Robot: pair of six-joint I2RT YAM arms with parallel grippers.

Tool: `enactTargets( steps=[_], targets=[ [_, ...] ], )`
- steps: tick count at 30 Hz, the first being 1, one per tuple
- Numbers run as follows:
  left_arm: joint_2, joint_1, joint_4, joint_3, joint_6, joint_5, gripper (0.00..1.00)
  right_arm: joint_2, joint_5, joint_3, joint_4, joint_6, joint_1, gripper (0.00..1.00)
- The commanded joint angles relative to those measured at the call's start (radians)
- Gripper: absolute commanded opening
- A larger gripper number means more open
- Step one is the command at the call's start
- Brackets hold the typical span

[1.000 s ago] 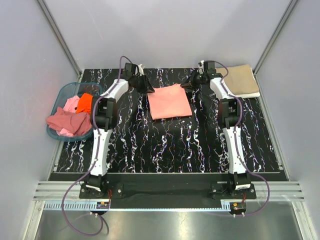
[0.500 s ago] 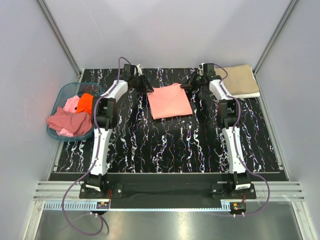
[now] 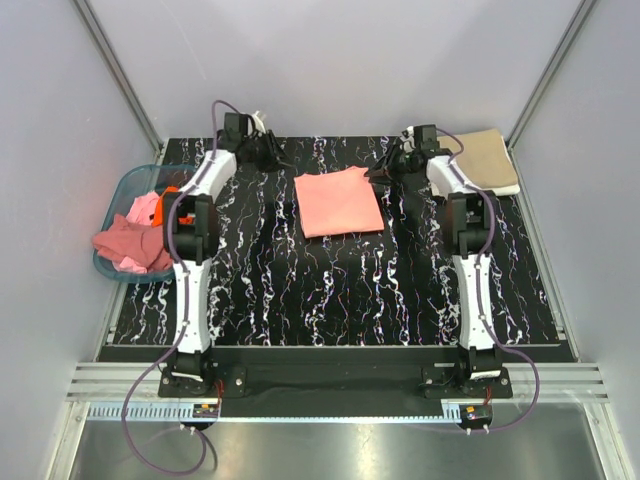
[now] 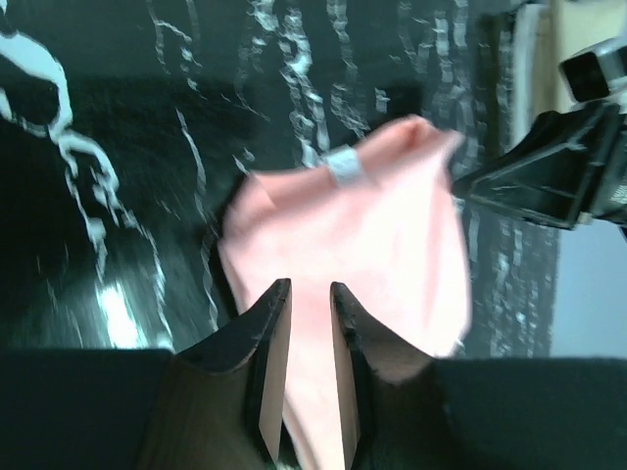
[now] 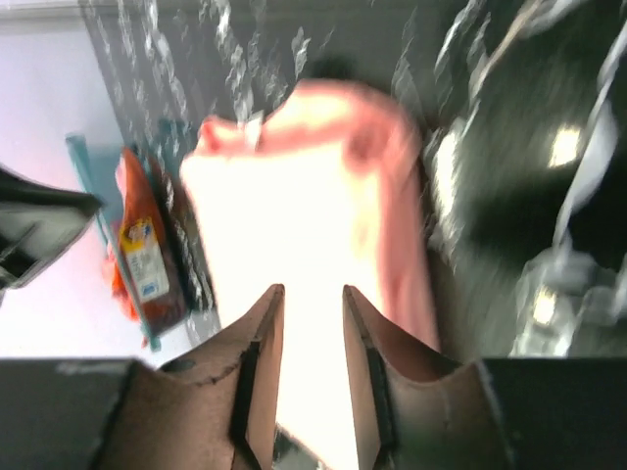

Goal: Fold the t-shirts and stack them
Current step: Fold the tshirt

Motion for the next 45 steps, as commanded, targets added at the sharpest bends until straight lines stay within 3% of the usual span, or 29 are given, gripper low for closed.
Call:
enactTargets(
  steps=[1,4,8,14,22,28,34,37,41,45],
  targets=[
    [-0.243,-0.021,0.026,-0.112,0.002,0.063,0.27,-0.239,-0.028,-0.120,-0.009,-0.084,-0.002,0.36],
    [-0.338,-0.072,0.033,-0.306,0.010,0.051,0.27,-0.316,-0.061,-0.224,-0.004,-0.098,0.001,0.34],
    [-0.398,-0.175,0.041,-0.436,0.025,0.041,0.25,-0.365,-0.130,-0.341,0.025,-0.115,0.034,0.26],
    [-0.392,-0.236,0.055,-0.608,0.042,-0.084,0.24,-0.287,-0.206,-0.393,0.046,-0.133,0.067,0.22],
    [-0.366,-0.235,0.055,-0.756,0.046,-0.287,0.21,-0.215,-0.099,-0.481,0.049,-0.195,0.061,0.21],
    [-0.452,-0.230,0.047,-0.809,0.019,-0.311,0.21,-0.354,-0.017,-0.727,0.123,-0.231,0.062,0.20],
    [-0.572,-0.235,0.046,-0.757,0.007,-0.189,0.26,-0.560,-0.026,-0.861,0.144,-0.239,0.062,0.28],
    [-0.538,-0.250,0.049,-0.685,0.020,-0.112,0.26,-0.638,-0.008,-0.884,0.147,-0.221,0.062,0.40],
    [-0.461,-0.279,0.069,-0.631,0.030,-0.036,0.25,-0.686,0.092,-0.877,0.141,-0.218,0.047,0.47],
    [-0.365,-0.302,0.095,-0.591,0.025,-0.018,0.25,-0.634,0.122,-0.788,0.106,-0.234,0.016,0.50]
  ],
)
